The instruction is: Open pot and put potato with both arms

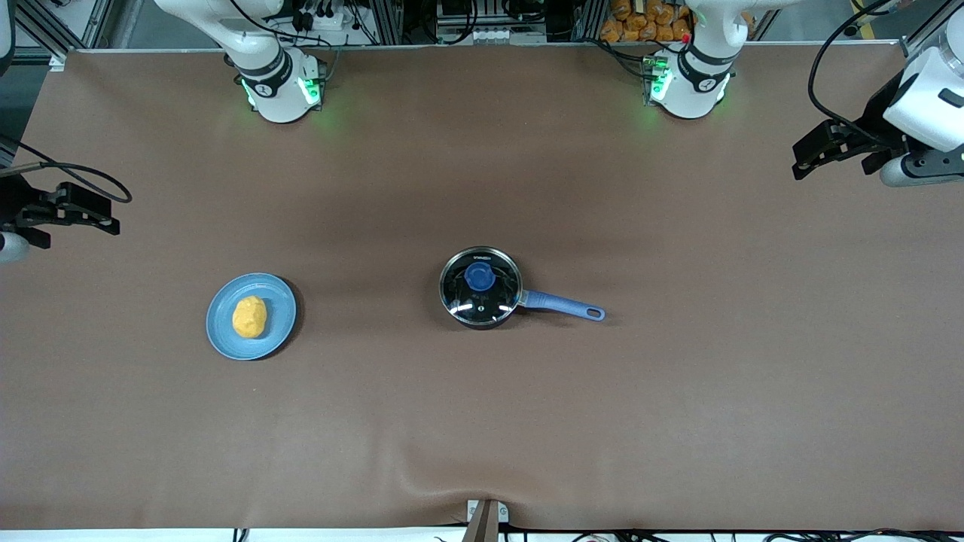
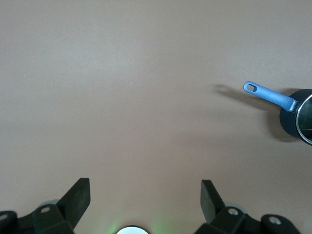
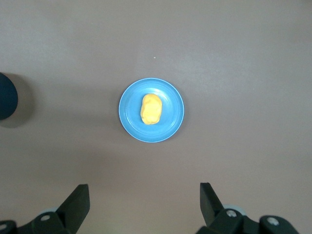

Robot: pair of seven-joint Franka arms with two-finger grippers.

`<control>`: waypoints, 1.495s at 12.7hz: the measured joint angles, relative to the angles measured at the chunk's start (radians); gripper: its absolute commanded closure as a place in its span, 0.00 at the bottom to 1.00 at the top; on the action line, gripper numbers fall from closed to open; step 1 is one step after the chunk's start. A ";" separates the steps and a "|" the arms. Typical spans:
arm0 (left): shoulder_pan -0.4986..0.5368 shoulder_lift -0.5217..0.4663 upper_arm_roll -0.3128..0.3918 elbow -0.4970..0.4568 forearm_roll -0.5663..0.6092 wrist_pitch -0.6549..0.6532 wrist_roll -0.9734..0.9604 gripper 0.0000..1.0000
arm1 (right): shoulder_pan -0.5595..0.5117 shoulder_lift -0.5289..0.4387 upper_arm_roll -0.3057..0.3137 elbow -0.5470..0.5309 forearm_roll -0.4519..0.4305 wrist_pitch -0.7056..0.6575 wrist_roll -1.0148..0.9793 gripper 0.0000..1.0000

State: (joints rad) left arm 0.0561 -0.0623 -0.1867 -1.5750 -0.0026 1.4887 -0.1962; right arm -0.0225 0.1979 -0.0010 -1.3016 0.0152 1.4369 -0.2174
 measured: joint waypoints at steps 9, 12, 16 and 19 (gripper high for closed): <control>-0.003 0.056 -0.003 0.016 0.000 0.001 0.000 0.00 | 0.004 0.004 0.015 -0.020 0.000 -0.011 -0.008 0.00; -0.020 0.130 -0.021 0.068 -0.010 0.001 0.000 0.00 | 0.004 0.037 0.016 -0.097 0.000 -0.007 -0.032 0.00; -0.131 0.196 -0.031 0.081 -0.028 0.028 -0.118 0.00 | 0.003 0.169 0.016 -0.149 0.000 0.032 -0.064 0.00; -0.251 0.261 -0.036 0.082 -0.028 0.099 -0.340 0.00 | 0.005 0.251 0.017 -0.239 0.000 0.199 -0.078 0.00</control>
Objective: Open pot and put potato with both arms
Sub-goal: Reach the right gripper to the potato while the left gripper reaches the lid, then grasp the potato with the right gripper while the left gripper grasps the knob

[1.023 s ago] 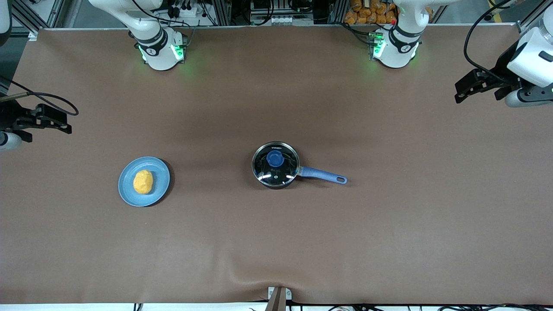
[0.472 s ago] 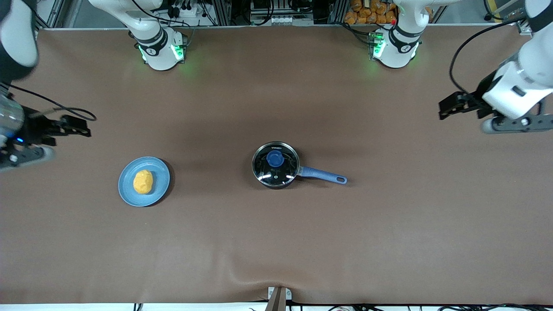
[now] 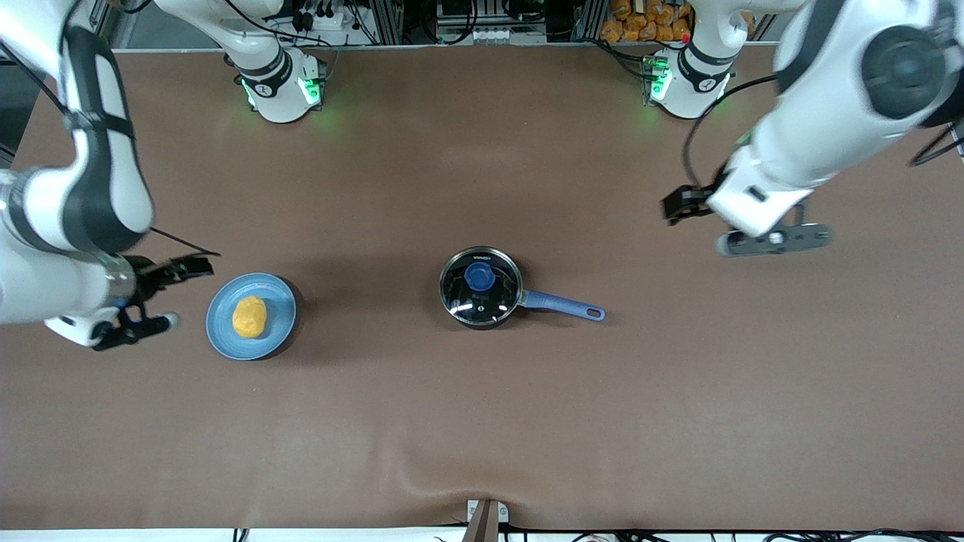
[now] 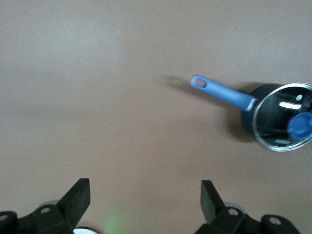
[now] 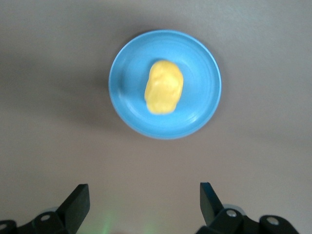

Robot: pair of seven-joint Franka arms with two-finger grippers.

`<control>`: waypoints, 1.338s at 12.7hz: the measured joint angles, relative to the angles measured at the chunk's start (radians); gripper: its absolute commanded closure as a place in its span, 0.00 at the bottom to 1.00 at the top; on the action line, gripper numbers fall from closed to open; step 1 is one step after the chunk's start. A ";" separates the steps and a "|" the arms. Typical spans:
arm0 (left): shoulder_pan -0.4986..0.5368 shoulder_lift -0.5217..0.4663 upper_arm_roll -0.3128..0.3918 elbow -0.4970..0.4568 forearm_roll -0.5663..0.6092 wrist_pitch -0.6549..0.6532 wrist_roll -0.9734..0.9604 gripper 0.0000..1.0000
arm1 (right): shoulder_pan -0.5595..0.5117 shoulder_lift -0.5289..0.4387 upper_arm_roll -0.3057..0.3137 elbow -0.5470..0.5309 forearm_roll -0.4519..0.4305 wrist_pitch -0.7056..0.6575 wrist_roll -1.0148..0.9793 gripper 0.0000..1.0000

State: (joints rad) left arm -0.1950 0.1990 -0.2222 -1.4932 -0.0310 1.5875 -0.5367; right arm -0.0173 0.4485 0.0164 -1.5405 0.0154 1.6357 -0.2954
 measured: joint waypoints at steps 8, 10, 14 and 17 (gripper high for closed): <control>-0.250 0.189 0.002 0.007 0.000 0.293 -0.448 0.00 | 0.004 0.114 0.007 -0.186 0.019 0.317 -0.007 0.00; -0.284 0.244 0.008 0.023 0.017 0.360 -0.507 0.00 | 0.004 0.145 0.007 -0.186 0.021 0.346 -0.007 0.00; -0.386 0.407 0.043 0.132 0.058 0.447 -0.651 0.00 | 0.004 0.178 0.006 -0.186 0.022 0.403 -0.006 0.00; -0.473 0.469 0.112 0.159 0.058 0.511 -0.708 0.00 | 0.004 0.192 0.006 -0.186 0.023 0.432 -0.006 0.39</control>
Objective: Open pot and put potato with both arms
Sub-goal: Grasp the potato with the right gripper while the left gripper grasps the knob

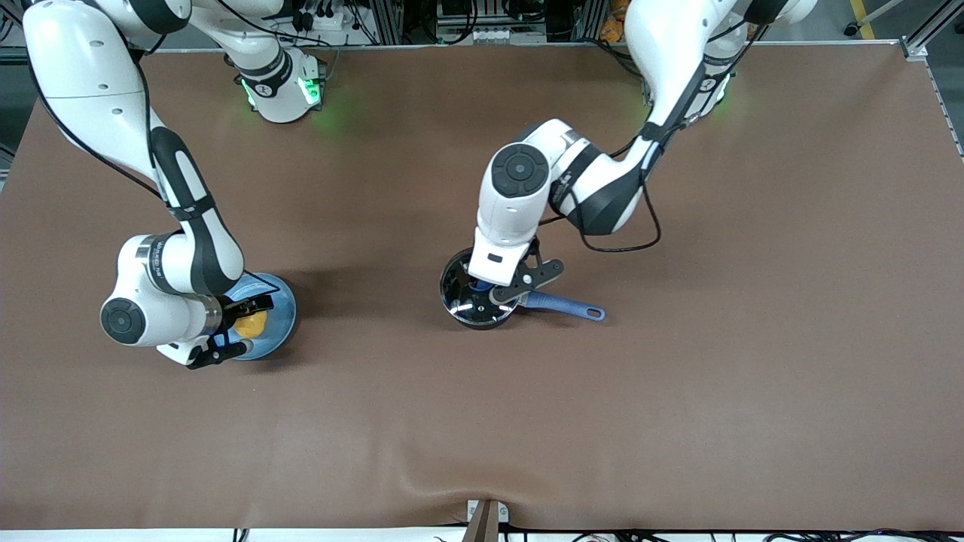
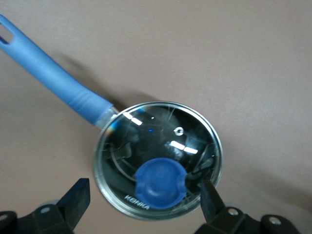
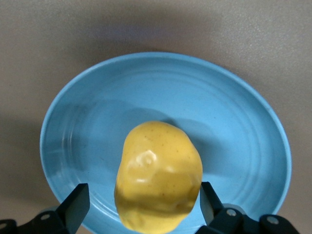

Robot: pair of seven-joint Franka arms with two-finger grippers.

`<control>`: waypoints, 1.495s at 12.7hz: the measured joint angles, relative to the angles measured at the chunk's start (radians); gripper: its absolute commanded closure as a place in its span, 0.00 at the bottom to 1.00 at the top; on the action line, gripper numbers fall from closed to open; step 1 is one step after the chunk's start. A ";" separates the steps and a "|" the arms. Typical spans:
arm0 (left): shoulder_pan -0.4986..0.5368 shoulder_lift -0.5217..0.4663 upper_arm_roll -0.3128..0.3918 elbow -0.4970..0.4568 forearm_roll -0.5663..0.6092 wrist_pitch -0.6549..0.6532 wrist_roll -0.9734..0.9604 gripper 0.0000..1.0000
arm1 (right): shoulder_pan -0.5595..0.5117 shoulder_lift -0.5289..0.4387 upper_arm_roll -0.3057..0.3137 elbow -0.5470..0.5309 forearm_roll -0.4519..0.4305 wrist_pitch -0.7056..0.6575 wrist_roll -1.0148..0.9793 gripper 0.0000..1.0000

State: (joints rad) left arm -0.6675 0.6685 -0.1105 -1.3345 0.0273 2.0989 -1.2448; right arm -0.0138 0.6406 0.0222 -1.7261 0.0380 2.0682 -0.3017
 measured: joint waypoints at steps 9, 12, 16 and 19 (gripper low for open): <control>-0.054 0.071 0.034 0.003 0.000 0.067 -0.037 0.00 | 0.004 -0.004 0.026 0.024 0.000 -0.005 0.000 0.87; -0.058 0.079 0.034 0.003 0.000 0.068 -0.037 0.00 | 0.009 -0.014 0.063 0.097 0.001 -0.087 0.000 0.87; -0.058 0.089 0.035 0.003 0.000 0.070 -0.037 0.12 | 0.012 -0.022 0.122 0.144 0.002 -0.106 0.002 0.87; -0.059 0.092 0.035 0.004 0.000 0.076 -0.038 0.57 | 0.012 -0.041 0.167 0.149 0.005 -0.106 0.045 0.87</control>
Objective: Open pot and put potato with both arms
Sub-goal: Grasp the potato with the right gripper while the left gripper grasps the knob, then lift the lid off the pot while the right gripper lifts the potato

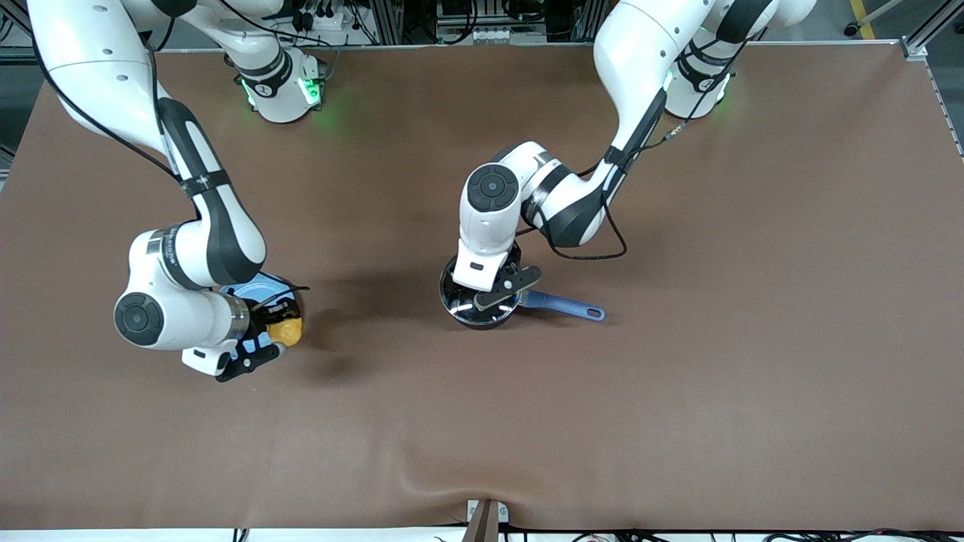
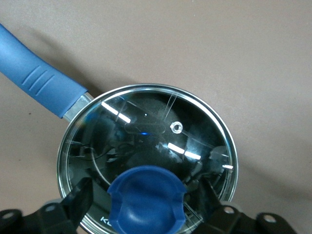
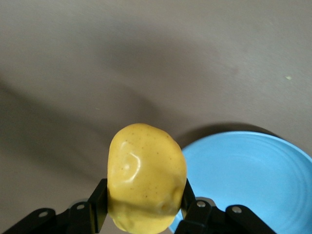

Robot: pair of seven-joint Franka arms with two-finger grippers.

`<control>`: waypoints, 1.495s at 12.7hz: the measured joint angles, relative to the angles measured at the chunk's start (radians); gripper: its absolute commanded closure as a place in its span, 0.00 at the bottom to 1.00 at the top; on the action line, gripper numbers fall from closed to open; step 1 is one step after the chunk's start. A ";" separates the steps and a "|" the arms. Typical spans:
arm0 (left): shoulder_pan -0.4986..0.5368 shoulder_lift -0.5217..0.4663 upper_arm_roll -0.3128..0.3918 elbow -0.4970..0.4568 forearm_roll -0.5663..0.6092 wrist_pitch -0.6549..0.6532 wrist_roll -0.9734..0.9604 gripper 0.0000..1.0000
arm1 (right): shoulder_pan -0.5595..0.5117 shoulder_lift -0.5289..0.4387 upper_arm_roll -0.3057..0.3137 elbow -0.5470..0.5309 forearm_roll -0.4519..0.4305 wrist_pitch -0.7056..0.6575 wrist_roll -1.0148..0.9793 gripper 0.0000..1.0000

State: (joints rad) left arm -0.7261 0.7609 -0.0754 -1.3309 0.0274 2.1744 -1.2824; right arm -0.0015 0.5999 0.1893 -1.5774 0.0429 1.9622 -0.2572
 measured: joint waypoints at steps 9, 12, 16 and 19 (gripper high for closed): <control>0.003 -0.052 0.006 0.047 0.001 0.001 0.000 1.00 | 0.004 -0.049 0.136 0.003 0.002 -0.019 0.214 0.87; 0.081 -0.168 0.018 0.046 0.006 -0.163 0.088 1.00 | 0.007 -0.051 0.213 0.012 0.003 -0.018 0.359 0.87; 0.280 -0.310 0.017 -0.034 0.007 -0.292 0.397 1.00 | 0.095 -0.055 0.266 0.018 -0.001 0.037 0.565 0.88; 0.400 -0.383 0.014 -0.158 0.006 -0.295 0.613 1.00 | 0.190 -0.040 0.266 0.014 -0.024 0.153 0.638 0.89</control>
State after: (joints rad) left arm -0.3258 0.3776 -0.0610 -1.4886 0.0339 1.8789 -0.6699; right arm 0.1888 0.5601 0.4550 -1.5637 0.0184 2.1148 0.3813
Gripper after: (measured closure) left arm 0.396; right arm 0.383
